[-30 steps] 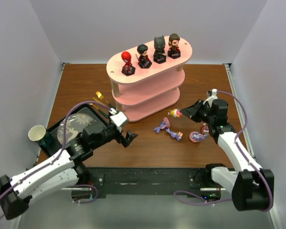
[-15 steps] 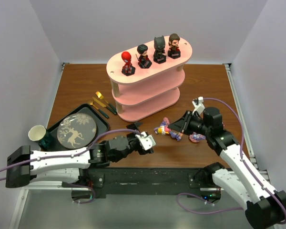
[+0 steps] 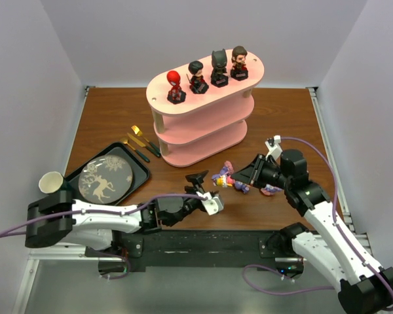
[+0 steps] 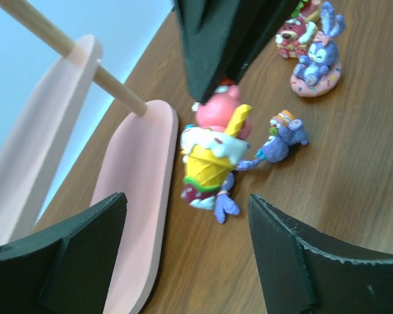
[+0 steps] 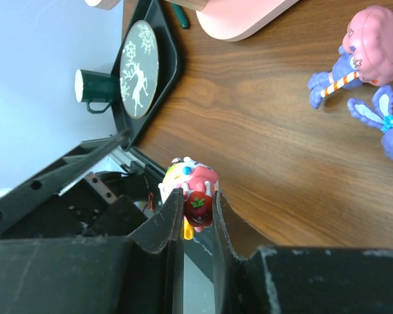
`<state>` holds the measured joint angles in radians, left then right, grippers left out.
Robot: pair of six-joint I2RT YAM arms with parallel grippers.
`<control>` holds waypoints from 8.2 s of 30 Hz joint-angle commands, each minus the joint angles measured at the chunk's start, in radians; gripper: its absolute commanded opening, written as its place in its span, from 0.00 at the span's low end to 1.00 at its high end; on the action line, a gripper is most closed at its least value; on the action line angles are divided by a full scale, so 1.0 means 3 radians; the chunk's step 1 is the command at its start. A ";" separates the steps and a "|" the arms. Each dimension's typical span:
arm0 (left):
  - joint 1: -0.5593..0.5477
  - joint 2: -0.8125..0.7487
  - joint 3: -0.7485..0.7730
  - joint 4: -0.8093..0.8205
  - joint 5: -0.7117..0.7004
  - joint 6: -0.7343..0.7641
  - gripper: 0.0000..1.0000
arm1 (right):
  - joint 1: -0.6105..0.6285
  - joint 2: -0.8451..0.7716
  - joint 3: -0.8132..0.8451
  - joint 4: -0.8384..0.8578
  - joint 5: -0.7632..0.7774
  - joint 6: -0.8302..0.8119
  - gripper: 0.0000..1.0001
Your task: Place and organize the plastic toys onto the shelf
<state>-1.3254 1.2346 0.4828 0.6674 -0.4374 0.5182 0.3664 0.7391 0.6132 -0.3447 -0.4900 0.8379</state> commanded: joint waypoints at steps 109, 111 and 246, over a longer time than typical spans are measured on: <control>0.0992 0.0272 -0.0576 0.2669 0.1749 -0.3313 0.02 | 0.0778 0.0200 -0.0587 0.2795 -0.0136 -0.0896 0.17; 0.0992 0.0277 -0.0566 0.2684 0.1765 -0.3323 0.06 | 0.0778 0.0226 -0.0572 0.2790 -0.0095 -0.0922 0.15; 0.3293 -0.1922 0.0232 -0.2685 0.1182 -0.2387 0.93 | -0.0710 0.2921 0.1868 0.2274 -0.0100 -0.2670 0.43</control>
<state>-0.3416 0.6621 0.5579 -0.1665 -0.0986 -0.2161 0.1566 1.6142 1.1435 0.3546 -0.5163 0.0517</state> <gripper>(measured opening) 0.930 0.473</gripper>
